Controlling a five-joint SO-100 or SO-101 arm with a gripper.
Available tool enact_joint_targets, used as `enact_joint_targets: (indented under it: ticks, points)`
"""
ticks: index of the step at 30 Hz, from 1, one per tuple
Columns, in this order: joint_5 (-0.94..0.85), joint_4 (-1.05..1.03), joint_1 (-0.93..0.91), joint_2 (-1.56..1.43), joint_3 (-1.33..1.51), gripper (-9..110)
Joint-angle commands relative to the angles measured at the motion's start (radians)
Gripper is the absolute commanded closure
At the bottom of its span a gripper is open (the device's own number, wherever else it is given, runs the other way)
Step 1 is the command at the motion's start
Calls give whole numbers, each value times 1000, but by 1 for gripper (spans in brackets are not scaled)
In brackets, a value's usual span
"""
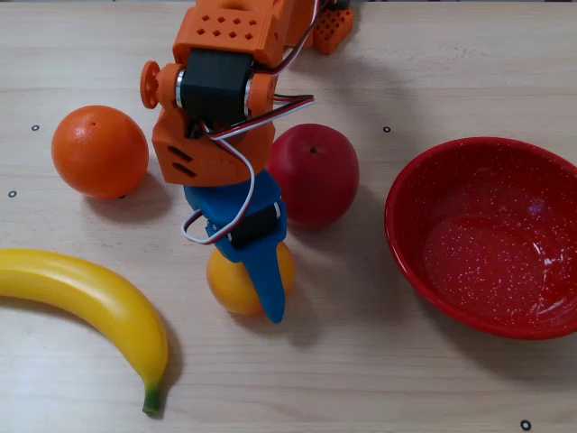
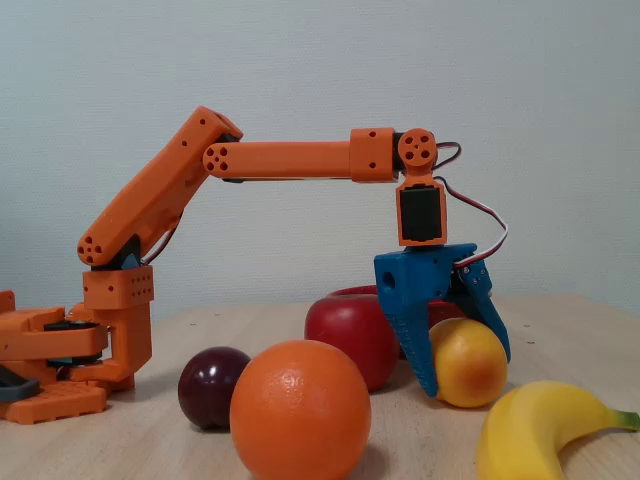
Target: Put peach in the red bowl.
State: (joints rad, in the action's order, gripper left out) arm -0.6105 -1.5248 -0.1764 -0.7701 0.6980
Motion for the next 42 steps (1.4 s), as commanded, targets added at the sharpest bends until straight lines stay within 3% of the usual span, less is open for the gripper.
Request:
enact_joint_targets:
  ticks: [1,6,24,42]
  points:
    - [-48,17,-17,-41,-28,86]
    - [-64,9,-17,-35,-28,101]
    - [-104,-5,-31,-94,-63,102]
    - [-94,-66,-80,-396,-48,102]
